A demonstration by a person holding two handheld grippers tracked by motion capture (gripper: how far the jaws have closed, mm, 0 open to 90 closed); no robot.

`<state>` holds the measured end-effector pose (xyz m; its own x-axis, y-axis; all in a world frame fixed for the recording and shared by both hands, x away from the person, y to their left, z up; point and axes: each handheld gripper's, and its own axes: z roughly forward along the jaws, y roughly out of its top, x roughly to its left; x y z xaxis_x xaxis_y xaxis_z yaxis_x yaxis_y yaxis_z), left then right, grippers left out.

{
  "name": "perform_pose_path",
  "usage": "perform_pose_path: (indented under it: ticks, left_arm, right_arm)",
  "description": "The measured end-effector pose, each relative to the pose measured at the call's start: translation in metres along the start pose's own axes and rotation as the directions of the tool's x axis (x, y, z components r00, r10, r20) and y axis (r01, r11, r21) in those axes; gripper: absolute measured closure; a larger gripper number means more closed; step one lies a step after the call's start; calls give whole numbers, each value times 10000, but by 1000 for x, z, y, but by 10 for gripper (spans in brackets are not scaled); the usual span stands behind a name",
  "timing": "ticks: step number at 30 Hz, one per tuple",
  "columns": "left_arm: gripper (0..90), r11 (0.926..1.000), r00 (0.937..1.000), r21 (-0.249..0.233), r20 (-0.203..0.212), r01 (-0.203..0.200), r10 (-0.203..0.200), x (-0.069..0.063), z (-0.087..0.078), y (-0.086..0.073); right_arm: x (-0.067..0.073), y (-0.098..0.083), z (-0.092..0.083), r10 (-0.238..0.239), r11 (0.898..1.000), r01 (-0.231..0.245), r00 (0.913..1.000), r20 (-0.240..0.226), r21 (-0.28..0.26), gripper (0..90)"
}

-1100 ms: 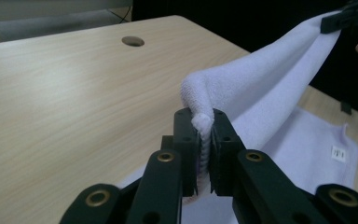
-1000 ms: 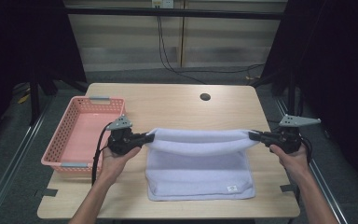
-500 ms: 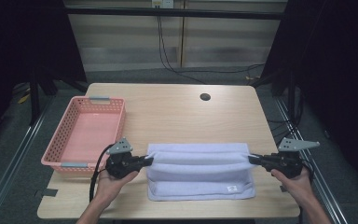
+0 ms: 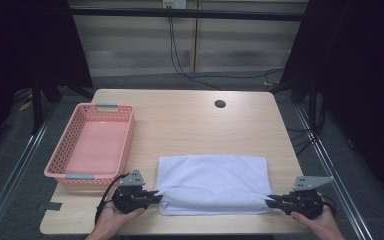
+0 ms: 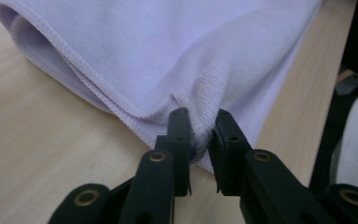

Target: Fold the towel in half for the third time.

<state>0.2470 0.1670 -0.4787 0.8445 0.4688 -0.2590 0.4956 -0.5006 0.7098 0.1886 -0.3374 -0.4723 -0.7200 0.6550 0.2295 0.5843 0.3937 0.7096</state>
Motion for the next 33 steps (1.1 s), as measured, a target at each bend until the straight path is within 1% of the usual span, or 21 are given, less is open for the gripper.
perform_pose_path:
  ticks: [1, 3, 5, 6, 7, 9, 10, 12, 13, 15, 17, 18, 19, 20, 21, 22, 25, 27, 29, 31, 33]
  left_arm:
    - [753, 10000, 9999, -42, 114, -19, 19, -2, -3, -3]
    - [724, 9999, 9997, -39, 170, -166, 167, -2, -7, -5]
    - [654, 9991, 9999, -407, 81, -93, 96, -1, -12, -5]
    - [615, 9980, 10000, -635, 47, 60, -57, 2, -14, -2]
    - [593, 9955, 9996, -922, 207, 232, -214, 4, -16, 1]
    - [581, 9918, 9999, -1266, -6, 149, -151, 9, -14, 11]
    - [578, 9919, 9999, -1269, -123, 54, -70, 13, -13, 15]
    - [581, 9906, 9995, -1339, -104, 287, -303, 21, -5, 25]
    - [581, 9918, 9995, -1242, -52, 299, -308, 24, -1, 28]
    - [591, 9965, 9990, -820, -406, 138, -172, 30, 15, 35]
    - [597, 9985, 9987, -420, -369, 342, -358, 38, 28, 37]
    - [588, 9985, 9982, -220, -311, 510, -517, 41, 34, 36]
    - [578, 9986, 9982, 171, -339, 495, -489, 42, 39, 35]
    - [579, 9994, 9977, 175, -609, 305, -294, 41, 42, 32]
    - [602, 9997, 9974, 56, -680, 250, -246, 41, 43, 31]
    - [601, 9992, 9969, -3, -682, 405, -405, 40, 43, 31]
    - [564, 9996, 9972, -63, -682, 290, -293, 37, 47, 31]
    - [530, 9999, 9989, 62, -454, 108, -105, 34, 52, 35]
    - [514, 10000, 9988, 53, -498, 20, -17, 30, 59, 40]
    - [500, 9998, 9986, 132, -516, -141, 148, 27, 66, 46]
    - [482, 9998, 9986, 162, -514, -130, 138, 25, 69, 51]
  right_arm:
    - [2, -2, -1, 62, 10000, -62, 10000, -47, 9, 714]
    - [7, -6, -5, 109, 9999, -111, 9997, -215, -83, 692]
    - [10, -5, -9, 193, 9992, -196, 9998, -113, -352, 664]
    - [10, -3, -10, 247, 9987, -247, 9997, 4, -452, 643]
    - [10, 0, -10, 320, 9978, -307, 9993, 196, -594, 630]
    - [8, 8, -5, 350, 9973, -309, 9975, 615, -672, 574]
    - [4, 14, 0, 455, 9970, -395, 9948, 913, -661, 568]
    - [-4, 22, 10, 558, 9969, -504, 9942, 918, -608, 550]
    - [-9, 25, 16, 646, 9968, -593, 9924, 1044, -529, 534]
    - [-18, 29, 30, 767, 9970, -750, 9881, 1333, -177, 503]
    - [-24, 28, 40, 792, 9962, -841, 9821, 1712, 214, 470]
    - [-26, 27, 44, 781, 9959, -845, 9832, 1650, 324, 468]
    - [-25, 26, 45, 704, 9961, -786, 9820, 1754, 401, 473]
    - [-24, 24, 47, 581, 9970, -664, 9809, 1858, 387, 483]
    - [-22, 24, 47, 337, 9976, -454, 9781, 2056, 524, 547]
    - [-21, 23, 47, 140, 9977, -293, 9711, 2381, 610, 606]
    - [-27, 22, 44, 105, 9976, -263, 9712, 2378, 634, 694]
    - [-34, 22, 40, 155, 9969, -341, 9692, 2456, 716, 711]
    - [-37, 21, 37, 284, 9965, -478, 9655, 2589, 687, 715]
    - [-42, 19, 33, 332, 9959, -562, 9559, 2917, 711, 717]
    - [-44, 17, 29, 481, 9953, -715, 9500, 3085, 650, 697]
